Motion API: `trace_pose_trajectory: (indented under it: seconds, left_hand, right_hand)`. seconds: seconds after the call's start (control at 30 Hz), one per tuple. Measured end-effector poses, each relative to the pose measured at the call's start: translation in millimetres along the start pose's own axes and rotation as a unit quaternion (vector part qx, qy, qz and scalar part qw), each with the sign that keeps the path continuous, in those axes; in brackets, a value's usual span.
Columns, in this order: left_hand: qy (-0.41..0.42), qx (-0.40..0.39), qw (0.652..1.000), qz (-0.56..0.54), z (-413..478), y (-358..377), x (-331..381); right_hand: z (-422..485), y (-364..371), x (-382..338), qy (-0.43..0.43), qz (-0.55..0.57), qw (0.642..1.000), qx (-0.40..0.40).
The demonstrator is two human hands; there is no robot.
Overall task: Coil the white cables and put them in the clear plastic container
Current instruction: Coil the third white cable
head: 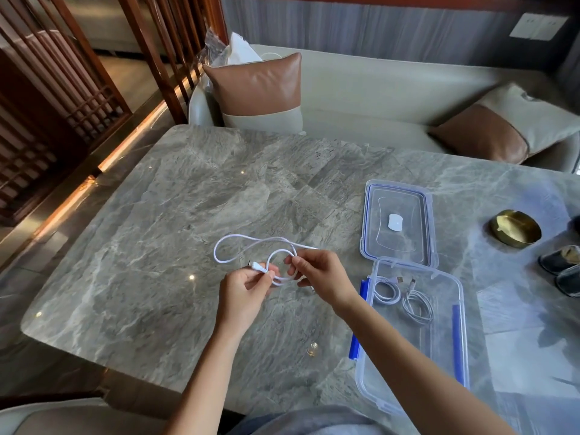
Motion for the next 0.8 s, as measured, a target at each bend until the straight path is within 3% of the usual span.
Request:
trace_pose_trajectory:
  seconds: [0.27,0.47,0.8]
  left_hand:
    - [-0.008,-0.099,0.995,-0.007,-4.8,-0.2,15.7]
    - [-0.08,-0.083,0.99,-0.075,-8.6,2.6,12.6]
    - [-0.154,-0.15,0.971,-0.106,-16.2,1.7,6.8]
  right_hand:
    - [-3.2,-8.9,-5.9,0.066,0.021,0.992,-0.103]
    - [-9.3,-5.3,-6.0,0.078,-0.013,0.98,-0.181]
    - [-11.7,-13.3,3.6,0.087,0.01,0.979,-0.185]
Point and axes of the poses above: each hand's wrist, its own z-axis towards the middle knuckle, its own y-axis out of the palm, x = y × z, the point moved 5 cm from there along z, towards the middle knuckle, and after that the axes turned 11 degrees about x, right-handed, at the moved point
